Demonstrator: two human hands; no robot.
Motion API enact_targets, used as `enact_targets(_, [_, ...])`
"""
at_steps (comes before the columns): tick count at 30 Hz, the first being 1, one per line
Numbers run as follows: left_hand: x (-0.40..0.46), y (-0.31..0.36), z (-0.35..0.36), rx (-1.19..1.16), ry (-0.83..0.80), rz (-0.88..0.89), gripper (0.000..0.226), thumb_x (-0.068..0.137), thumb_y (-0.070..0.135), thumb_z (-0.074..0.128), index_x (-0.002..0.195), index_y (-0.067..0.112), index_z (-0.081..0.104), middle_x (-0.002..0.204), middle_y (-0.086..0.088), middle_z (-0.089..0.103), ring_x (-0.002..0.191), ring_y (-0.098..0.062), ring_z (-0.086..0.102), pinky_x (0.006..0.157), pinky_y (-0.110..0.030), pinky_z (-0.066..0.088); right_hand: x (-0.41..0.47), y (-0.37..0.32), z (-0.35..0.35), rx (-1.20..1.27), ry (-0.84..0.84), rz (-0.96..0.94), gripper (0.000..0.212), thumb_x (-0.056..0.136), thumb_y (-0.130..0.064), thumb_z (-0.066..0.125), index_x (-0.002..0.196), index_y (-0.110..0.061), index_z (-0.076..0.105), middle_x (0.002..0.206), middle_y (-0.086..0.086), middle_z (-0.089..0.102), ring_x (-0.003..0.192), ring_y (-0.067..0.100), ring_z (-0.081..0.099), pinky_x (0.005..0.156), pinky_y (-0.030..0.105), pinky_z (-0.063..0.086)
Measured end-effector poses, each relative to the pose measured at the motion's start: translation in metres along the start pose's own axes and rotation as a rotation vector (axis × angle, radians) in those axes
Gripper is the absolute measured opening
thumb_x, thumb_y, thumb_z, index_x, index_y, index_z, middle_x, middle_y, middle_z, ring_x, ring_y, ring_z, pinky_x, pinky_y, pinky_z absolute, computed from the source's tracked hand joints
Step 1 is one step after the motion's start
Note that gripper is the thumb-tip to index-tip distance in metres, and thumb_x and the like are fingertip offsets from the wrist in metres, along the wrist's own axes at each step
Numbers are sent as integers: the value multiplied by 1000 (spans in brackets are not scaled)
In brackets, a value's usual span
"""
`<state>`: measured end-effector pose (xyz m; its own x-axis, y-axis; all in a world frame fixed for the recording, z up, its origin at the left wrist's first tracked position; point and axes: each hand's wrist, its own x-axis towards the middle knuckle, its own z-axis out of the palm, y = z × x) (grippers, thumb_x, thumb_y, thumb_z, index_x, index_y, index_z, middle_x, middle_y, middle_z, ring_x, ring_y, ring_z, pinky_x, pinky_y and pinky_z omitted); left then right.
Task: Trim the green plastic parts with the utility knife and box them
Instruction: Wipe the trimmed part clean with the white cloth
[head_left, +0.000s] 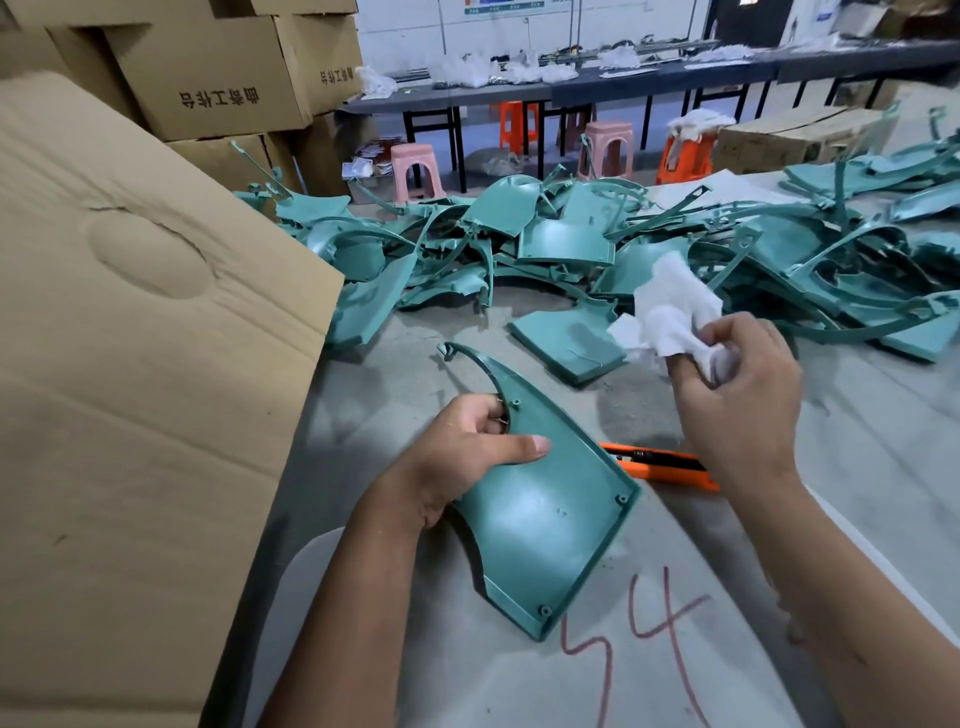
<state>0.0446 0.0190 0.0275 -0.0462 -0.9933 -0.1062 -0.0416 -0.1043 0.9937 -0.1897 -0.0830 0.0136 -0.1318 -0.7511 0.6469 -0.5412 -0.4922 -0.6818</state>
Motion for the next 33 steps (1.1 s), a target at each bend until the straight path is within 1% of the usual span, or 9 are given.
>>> enact_targets(2, [-1, 1, -1, -1, -1, 5, 21, 77, 16, 78, 98, 11, 76, 97, -13, 78, 83, -23, 77, 66, -25, 58, -2, -13, 0, 389, -107, 94, 19, 86, -25, 72, 91, -26, 54, 79, -10, 57, 65, 6, 46, 58, 21, 36])
enact_targets(5, [0, 1, 0, 14, -2, 4, 17, 78, 16, 79, 95, 15, 76, 91, -6, 79, 77, -17, 76, 64, -22, 56, -11, -29, 3, 776, -458, 259, 34, 84, -18, 68, 117, -20, 60, 109, 0, 71, 89, 12, 65, 74, 29, 50])
enact_targets(7, [0, 2, -1, 38, 7, 16, 10, 81, 16, 80, 82, 25, 78, 77, 6, 76, 68, -8, 72, 60, -16, 51, -20, -37, 5, 830, -694, 278, 34, 90, -27, 67, 124, -21, 66, 113, 4, 74, 96, 18, 68, 81, 32, 52])
enact_targets(11, [2, 1, -2, 57, -7, 31, 23, 78, 17, 78, 101, 13, 78, 102, -14, 78, 94, -21, 74, 84, -27, 56, -29, -46, 10, 518, -877, 127, 21, 101, -35, 64, 86, -21, 69, 66, -15, 59, 56, 3, 51, 52, 15, 41])
enact_targets(15, [3, 3, -5, -190, 84, 18, 30, 81, 37, 74, 97, 12, 77, 92, -11, 76, 91, -26, 70, 82, -32, 54, -27, -45, 10, 455, -722, 191, 24, 96, -17, 73, 78, -4, 63, 53, 4, 50, 43, 14, 44, 39, 23, 34])
enact_targets(18, [2, 8, -6, -472, 62, 31, 69, 79, 58, 68, 124, 5, 66, 121, -26, 69, 111, -36, 65, 103, -52, 48, -23, -46, 10, 581, -396, 384, 12, 92, -20, 77, 83, -14, 73, 59, 4, 64, 51, 15, 55, 43, 25, 43])
enact_targets(23, [-1, 5, 22, -308, -30, 29, 63, 75, 26, 82, 132, 15, 60, 125, -9, 72, 110, -28, 71, 85, -39, 60, -20, -37, 15, 670, -106, 554, 25, 93, -30, 78, 82, -9, 73, 74, 1, 68, 67, 16, 57, 62, 34, 48])
enact_targets(27, [-2, 3, 12, -245, -18, 55, 36, 75, 3, 73, 110, 11, 75, 110, -11, 77, 95, -26, 75, 75, -31, 60, -13, -27, 14, 620, -106, 564, 35, 99, -33, 70, 72, -11, 66, 58, -5, 61, 51, 11, 53, 47, 23, 44])
enact_targets(33, [-9, 1, -25, -167, 154, 140, 30, 72, 4, 73, 99, 16, 81, 104, -12, 78, 92, -25, 77, 73, -27, 59, 2, 11, -2, -89, -64, 224, 29, 96, -27, 63, 70, -15, 57, 72, 10, 55, 75, 29, 47, 62, 37, 25])
